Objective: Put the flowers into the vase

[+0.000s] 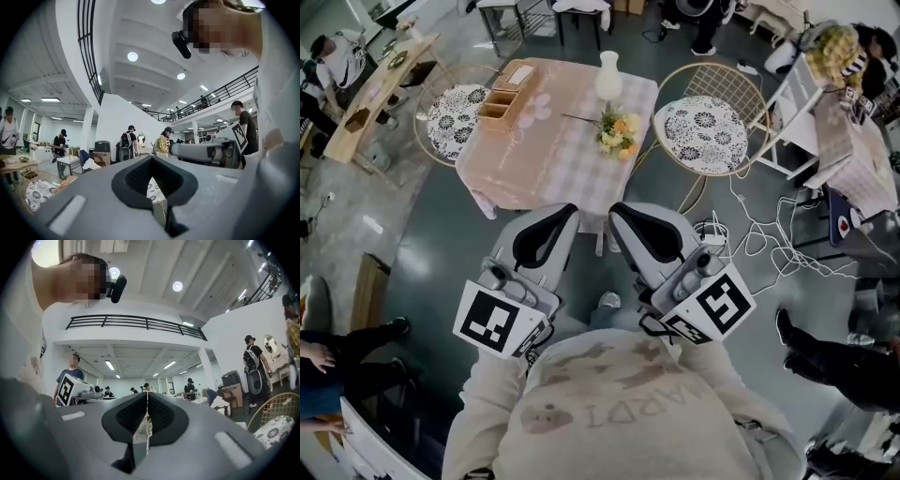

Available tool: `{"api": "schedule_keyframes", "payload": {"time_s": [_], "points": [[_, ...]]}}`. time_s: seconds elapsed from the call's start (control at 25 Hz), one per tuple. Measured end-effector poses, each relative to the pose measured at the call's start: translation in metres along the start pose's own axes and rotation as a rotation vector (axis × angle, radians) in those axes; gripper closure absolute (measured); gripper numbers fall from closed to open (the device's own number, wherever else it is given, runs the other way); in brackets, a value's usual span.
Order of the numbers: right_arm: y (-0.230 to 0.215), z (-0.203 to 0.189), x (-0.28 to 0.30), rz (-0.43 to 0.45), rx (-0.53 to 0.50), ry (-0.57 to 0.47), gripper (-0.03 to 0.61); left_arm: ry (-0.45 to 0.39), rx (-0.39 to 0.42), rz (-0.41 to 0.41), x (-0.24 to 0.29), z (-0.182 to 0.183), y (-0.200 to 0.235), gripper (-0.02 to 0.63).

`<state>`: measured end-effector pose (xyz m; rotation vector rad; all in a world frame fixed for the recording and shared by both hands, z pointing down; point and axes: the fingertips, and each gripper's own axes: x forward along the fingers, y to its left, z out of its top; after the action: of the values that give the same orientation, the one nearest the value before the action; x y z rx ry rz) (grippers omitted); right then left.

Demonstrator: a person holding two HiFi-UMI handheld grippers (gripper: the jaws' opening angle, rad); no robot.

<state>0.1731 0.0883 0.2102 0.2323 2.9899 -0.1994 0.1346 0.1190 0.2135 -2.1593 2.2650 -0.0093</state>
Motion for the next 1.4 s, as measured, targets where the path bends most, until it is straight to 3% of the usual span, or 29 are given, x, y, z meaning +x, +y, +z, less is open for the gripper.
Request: {"api": "schedule_keyframes", "payload": {"time_s": [0.28,0.64,1.4], "points": [[-0.018,-0.009,0.015,0.022,0.050,-0.007,0.546,0.049,-0.007,0.016,0.015,-0.013,0.018,0.614],[-0.040,-0.007,0.037,-0.077,0.050,-0.026,0.546,0.036,-0.015,-0.072,0.037,-0.012,0.044,0.614],[-0.046,-0.036,0.213,-0.293,-0.002,-0.023,0.546,0.030,-0.040,-0.291,0.032,-0.018,0.223,0.614]]}}
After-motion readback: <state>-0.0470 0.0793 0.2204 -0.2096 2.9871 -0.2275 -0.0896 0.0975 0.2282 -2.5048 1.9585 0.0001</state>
